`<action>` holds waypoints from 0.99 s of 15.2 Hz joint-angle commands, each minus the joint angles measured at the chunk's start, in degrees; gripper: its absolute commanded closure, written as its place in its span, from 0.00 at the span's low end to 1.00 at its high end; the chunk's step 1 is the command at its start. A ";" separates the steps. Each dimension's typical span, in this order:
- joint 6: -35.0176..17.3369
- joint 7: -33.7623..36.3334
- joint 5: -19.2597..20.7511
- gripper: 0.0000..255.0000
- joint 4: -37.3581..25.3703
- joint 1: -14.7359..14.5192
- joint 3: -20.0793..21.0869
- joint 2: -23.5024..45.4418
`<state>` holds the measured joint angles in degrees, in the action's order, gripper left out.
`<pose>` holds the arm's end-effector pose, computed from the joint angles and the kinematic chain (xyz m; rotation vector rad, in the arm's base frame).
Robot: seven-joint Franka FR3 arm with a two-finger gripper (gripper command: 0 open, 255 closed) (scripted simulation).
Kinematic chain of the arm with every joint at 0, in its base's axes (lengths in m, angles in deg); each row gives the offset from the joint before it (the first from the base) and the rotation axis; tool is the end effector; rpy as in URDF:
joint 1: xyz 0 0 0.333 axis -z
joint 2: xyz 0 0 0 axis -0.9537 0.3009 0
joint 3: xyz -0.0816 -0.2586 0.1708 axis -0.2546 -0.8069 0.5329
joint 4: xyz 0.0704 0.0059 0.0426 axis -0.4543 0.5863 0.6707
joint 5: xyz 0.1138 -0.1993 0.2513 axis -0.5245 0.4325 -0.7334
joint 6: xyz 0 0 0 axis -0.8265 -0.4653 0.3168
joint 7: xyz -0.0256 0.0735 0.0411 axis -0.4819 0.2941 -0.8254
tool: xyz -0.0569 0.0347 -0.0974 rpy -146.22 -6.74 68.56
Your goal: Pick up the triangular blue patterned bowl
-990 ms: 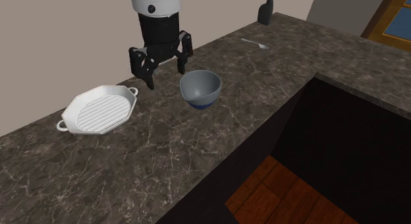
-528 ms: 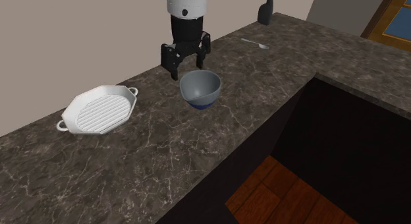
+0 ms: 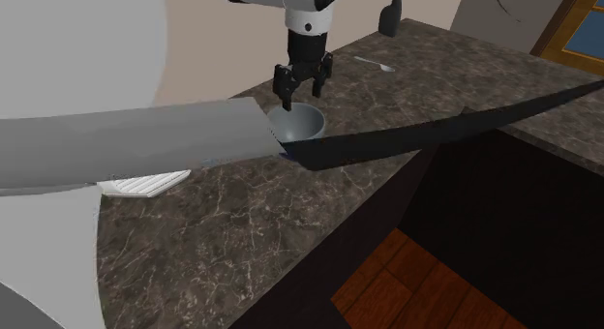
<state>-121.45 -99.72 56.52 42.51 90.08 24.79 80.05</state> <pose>0.4615 -0.3889 0.4151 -3.0557 -0.1637 -0.0257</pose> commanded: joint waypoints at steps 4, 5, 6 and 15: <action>4.89 -3.02 -4.53 0.00 -15.67 6.56 1.33 12.81; 6.12 -3.31 -5.25 0.00 -19.39 8.05 1.71 15.57; 6.74 -3.40 -5.55 0.00 -21.25 8.79 1.92 16.89; 2.20 -4.26 -6.45 0.00 -18.37 8.72 2.54 18.75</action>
<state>-119.06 -103.93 50.14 24.15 98.76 27.29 98.61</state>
